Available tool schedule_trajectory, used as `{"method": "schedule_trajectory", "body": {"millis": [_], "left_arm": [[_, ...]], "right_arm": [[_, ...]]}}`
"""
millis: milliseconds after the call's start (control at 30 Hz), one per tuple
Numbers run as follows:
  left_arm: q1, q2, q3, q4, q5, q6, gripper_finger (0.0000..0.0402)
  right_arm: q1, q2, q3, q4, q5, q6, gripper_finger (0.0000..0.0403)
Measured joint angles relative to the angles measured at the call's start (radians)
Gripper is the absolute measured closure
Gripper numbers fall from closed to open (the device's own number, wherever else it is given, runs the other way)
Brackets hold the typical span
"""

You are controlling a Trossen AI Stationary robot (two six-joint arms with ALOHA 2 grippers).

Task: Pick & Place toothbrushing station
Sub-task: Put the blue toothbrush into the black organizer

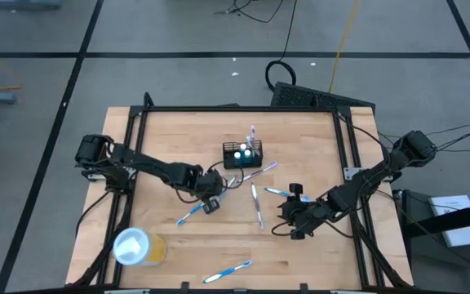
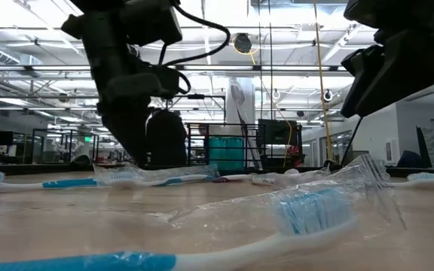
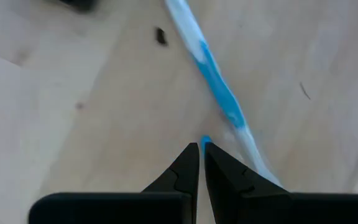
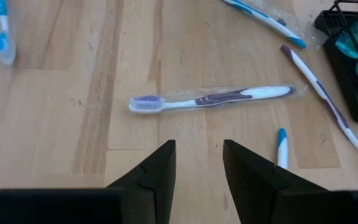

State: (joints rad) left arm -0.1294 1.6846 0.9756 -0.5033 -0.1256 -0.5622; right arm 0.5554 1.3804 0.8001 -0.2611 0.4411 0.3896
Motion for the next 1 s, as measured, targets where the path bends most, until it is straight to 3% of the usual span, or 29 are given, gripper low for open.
{"method": "schedule_trajectory", "body": {"millis": [367, 667, 867, 1000], "left_arm": [[-0.125, 0.062, 0.000, -0.069, 0.081, -0.110, 0.0369], [-0.139, 0.156, 0.082, 0.091, 0.124, -0.056, 0.0369], [-0.135, 0.155, 0.168, 0.317, 0.149, 0.051, 0.0369], [-0.093, 0.181, 0.193, 0.296, 0.124, 0.114, 0.0369]], "right_arm": [[0.038, 0.000, 0.000, 0.000, 0.003, 0.044, 0.0275], [0.042, 0.000, 0.000, 0.010, 0.007, 0.044, 0.0275], [0.042, 0.000, 0.000, 0.010, 0.007, 0.044, 0.0275], [0.042, 0.000, 0.000, 0.010, 0.008, 0.047, 0.0275]]}}
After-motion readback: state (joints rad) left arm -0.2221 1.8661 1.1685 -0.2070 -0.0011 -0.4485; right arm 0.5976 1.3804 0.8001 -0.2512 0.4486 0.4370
